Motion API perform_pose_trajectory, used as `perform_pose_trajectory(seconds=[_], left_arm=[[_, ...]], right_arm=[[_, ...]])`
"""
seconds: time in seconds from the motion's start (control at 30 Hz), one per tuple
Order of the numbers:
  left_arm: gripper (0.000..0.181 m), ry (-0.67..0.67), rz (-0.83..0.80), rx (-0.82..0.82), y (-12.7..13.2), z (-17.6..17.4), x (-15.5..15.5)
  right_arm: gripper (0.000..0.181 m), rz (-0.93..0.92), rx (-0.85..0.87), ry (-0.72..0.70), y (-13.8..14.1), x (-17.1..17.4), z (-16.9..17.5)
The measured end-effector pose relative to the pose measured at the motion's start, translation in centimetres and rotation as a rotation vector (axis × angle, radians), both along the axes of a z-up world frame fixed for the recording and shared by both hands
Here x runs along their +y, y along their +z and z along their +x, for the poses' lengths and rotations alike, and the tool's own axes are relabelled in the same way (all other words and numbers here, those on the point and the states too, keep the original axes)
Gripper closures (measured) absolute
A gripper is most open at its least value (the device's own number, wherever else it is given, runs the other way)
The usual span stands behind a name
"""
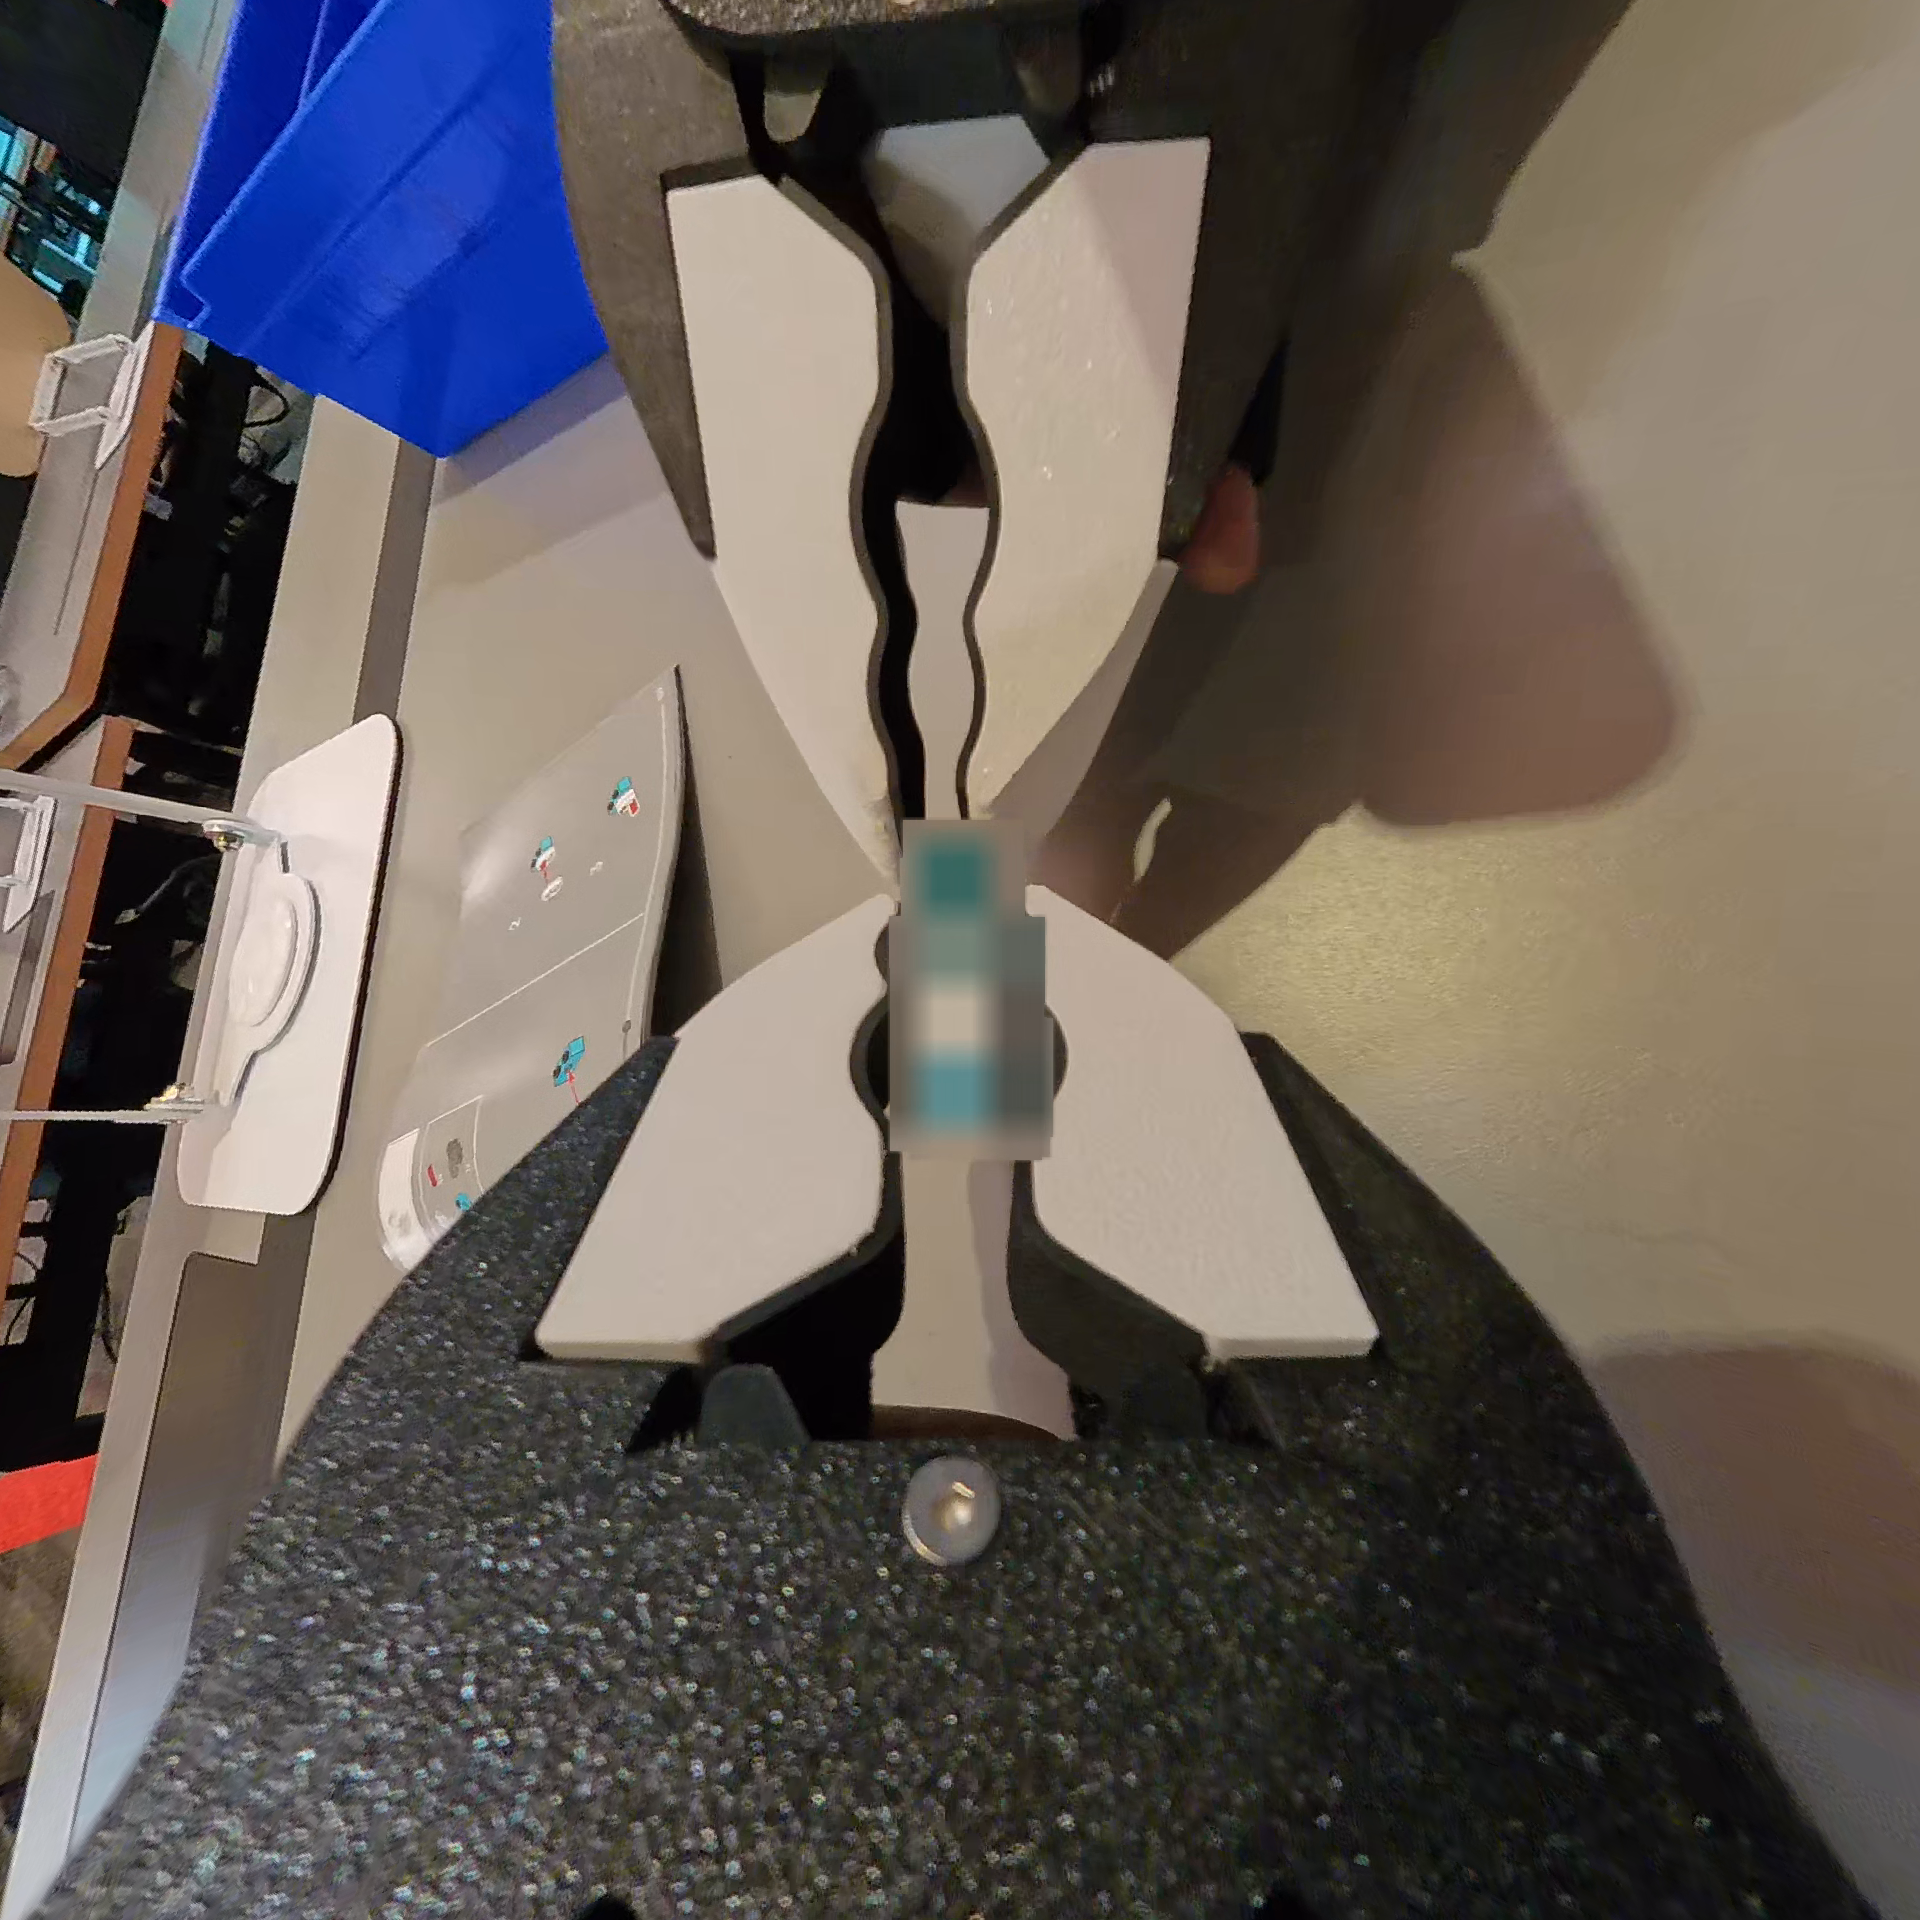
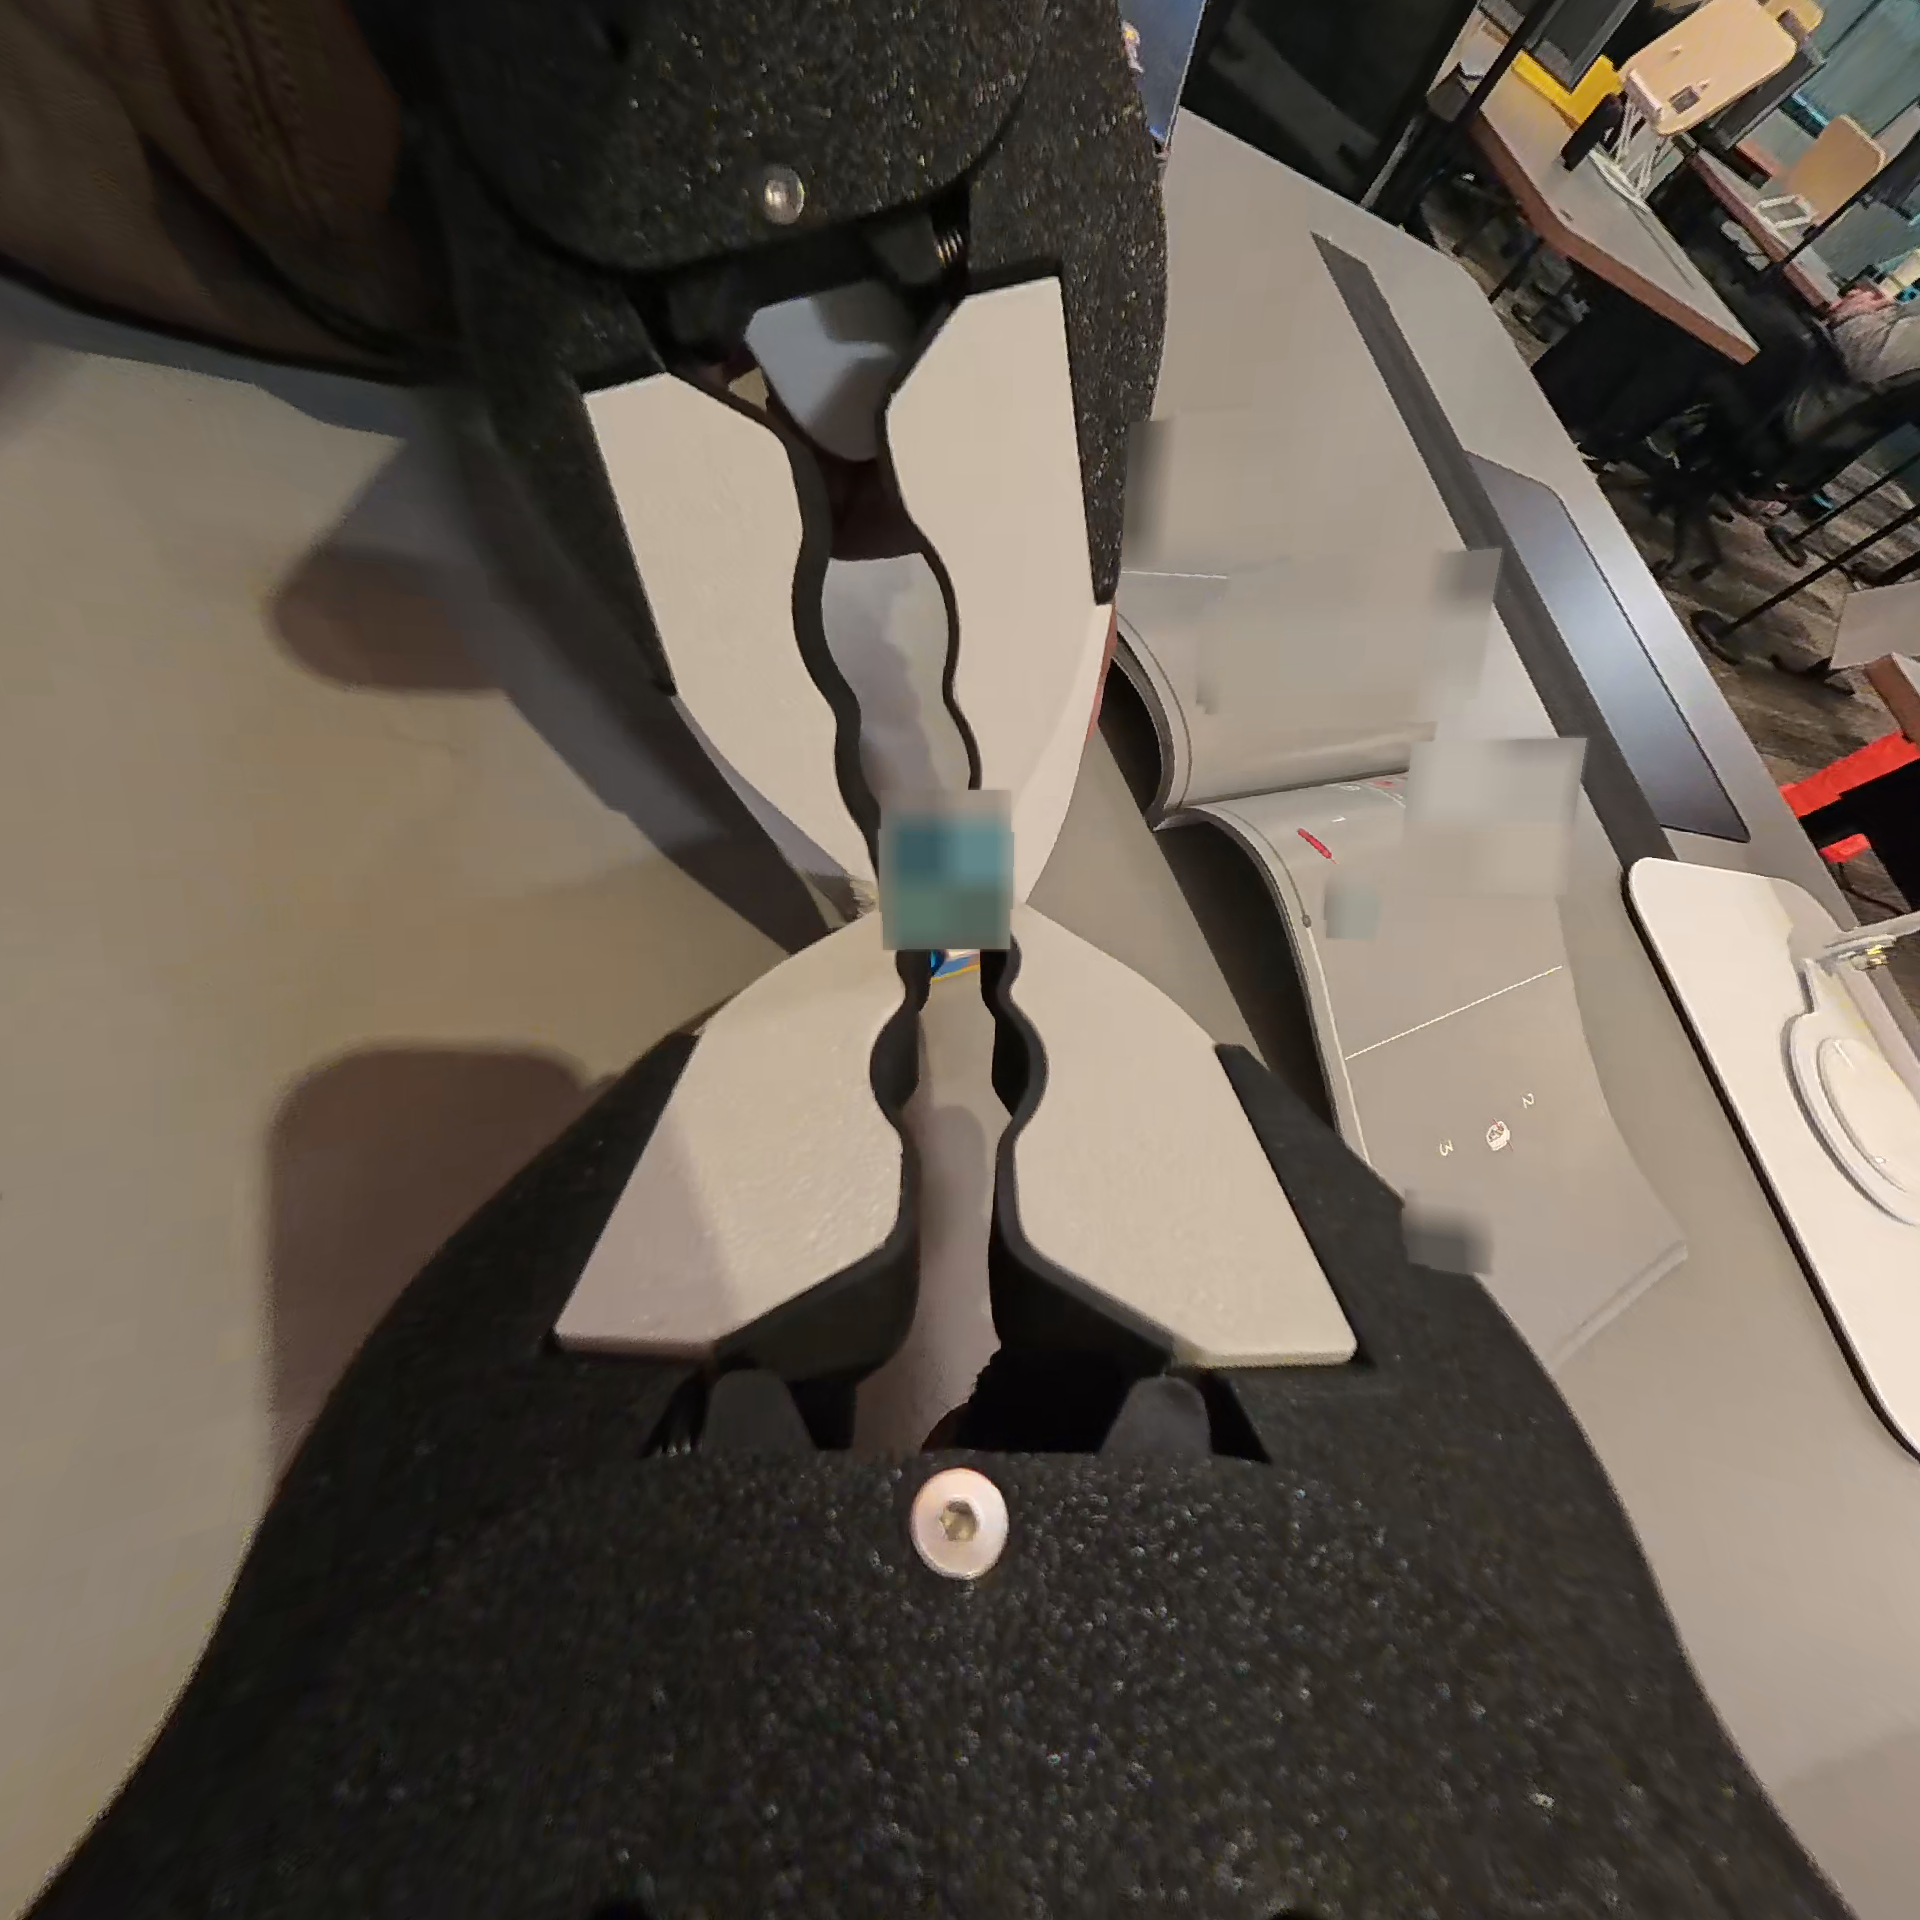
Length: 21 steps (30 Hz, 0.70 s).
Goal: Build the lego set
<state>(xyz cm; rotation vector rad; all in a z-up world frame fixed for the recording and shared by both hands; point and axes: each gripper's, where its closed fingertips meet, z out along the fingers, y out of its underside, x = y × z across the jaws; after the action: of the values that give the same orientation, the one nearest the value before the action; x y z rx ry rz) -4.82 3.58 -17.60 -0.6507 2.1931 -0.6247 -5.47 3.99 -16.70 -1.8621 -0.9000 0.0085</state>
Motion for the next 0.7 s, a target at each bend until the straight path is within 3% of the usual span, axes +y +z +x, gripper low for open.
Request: perform_pose_trajectory(seconds=[0.17,0.3,0.53,0.7], left_arm=[[0.161,0.048,-0.077,-0.016,0.5,0.3,0.8],[0.154,0.126,-0.155,0.130,-1.1,-0.6,2.1],[0.148,0.164,-0.224,0.246,-2.5,-1.4,2.3],[0.159,0.184,-0.210,0.264,-3.5,-1.0,2.2]], right_arm=[[0.173,0.005,0.093,-0.076,0.8,0.6,0.6],[0.173,-0.002,0.134,-0.149,0.9,1.1,1.1],[0.173,-0.051,0.210,-0.208,0.4,1.4,1.7],[0.173,-0.077,0.234,-0.229,0.0,1.5,1.8]])
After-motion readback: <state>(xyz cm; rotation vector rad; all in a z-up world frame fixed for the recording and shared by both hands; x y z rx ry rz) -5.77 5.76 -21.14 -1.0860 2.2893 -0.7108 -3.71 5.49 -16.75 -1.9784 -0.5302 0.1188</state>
